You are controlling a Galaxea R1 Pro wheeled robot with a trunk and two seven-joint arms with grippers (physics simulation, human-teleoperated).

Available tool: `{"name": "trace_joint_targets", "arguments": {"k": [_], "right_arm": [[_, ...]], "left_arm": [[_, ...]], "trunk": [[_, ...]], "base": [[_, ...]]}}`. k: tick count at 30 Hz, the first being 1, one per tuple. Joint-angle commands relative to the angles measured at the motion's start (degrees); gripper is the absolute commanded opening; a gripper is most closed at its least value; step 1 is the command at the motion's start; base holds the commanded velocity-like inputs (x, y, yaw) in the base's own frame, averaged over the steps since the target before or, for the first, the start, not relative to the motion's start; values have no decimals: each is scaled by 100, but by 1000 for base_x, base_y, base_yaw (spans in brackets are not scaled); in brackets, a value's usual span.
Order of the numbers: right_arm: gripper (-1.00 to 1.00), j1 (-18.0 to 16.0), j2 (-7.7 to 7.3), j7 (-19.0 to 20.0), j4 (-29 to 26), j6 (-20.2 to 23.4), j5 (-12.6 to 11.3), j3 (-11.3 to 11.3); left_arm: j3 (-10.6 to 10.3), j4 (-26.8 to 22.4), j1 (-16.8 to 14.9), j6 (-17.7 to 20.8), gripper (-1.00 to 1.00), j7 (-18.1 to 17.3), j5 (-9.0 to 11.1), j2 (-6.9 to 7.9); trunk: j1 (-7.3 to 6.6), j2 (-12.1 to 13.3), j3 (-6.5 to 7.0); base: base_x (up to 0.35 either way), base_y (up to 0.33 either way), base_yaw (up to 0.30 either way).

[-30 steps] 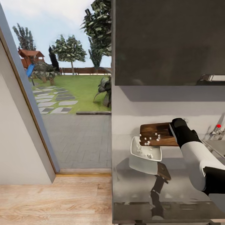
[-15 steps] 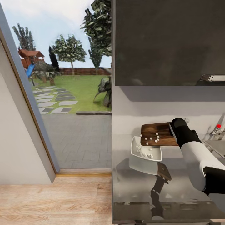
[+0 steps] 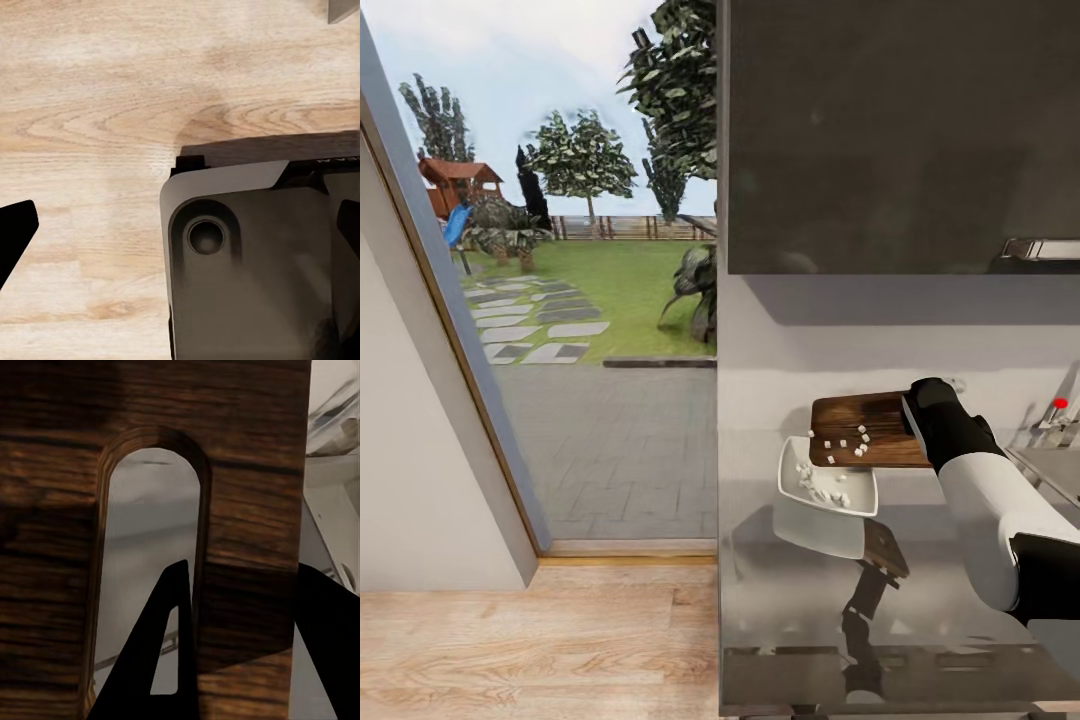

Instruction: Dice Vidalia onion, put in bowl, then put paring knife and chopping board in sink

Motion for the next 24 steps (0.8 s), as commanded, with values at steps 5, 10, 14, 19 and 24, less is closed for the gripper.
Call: {"name": "trace_joint_targets", "arguments": {"k": [5,10,14,19,24], "right_arm": [[-100,-5,5,-70,-2,12,-53,0],[-100,-5,18,-235,-2,12,-45,0],[-100,-5,24,-307,-2,12,-46,0],[-100,-5,25,-321,-2,12,-52,0],[-100,-5,28,-321,-2,12,-53,0]], "left_arm": [[-50,25,-10,-42,100,-1,58,-3],[-50,25,-10,-42,100,-1,57,-3],[-50,25,-10,-43,100,-1,58,-3],[-50,25,-10,-43,100,0,58,-3],[-50,25,-10,-42,100,1,58,-3]], "trunk": [[1,-7,-8],[1,-7,-8],[1,-7,-8],[1,-7,-8],[1,-7,2]], "base": [[0,0,0],[0,0,0],[0,0,0],[0,0,0],[0,0,0]]}}
